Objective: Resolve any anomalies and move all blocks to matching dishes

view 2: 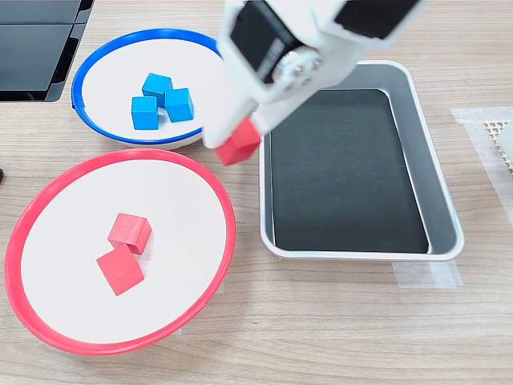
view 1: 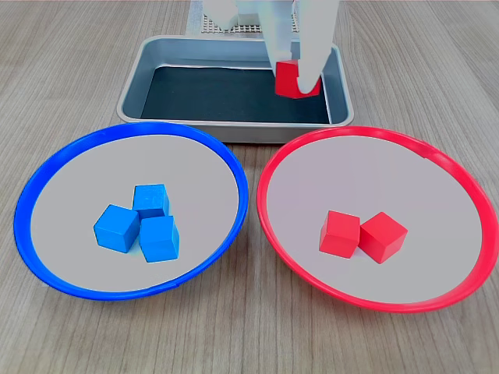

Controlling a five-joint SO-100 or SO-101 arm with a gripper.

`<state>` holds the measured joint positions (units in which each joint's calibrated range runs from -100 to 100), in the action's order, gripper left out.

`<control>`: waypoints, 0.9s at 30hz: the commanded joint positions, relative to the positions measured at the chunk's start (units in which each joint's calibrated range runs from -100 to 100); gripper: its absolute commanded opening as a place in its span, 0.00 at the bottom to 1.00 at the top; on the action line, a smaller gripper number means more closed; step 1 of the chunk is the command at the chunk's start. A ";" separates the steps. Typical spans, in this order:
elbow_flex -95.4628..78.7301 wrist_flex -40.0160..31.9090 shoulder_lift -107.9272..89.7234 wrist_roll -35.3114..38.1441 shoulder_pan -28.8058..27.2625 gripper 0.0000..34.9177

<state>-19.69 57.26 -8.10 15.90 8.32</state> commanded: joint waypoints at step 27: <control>-48.08 -48.72 -39.88 -16.07 -5.17 0.00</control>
<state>-46.82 18.68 -27.37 4.52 6.64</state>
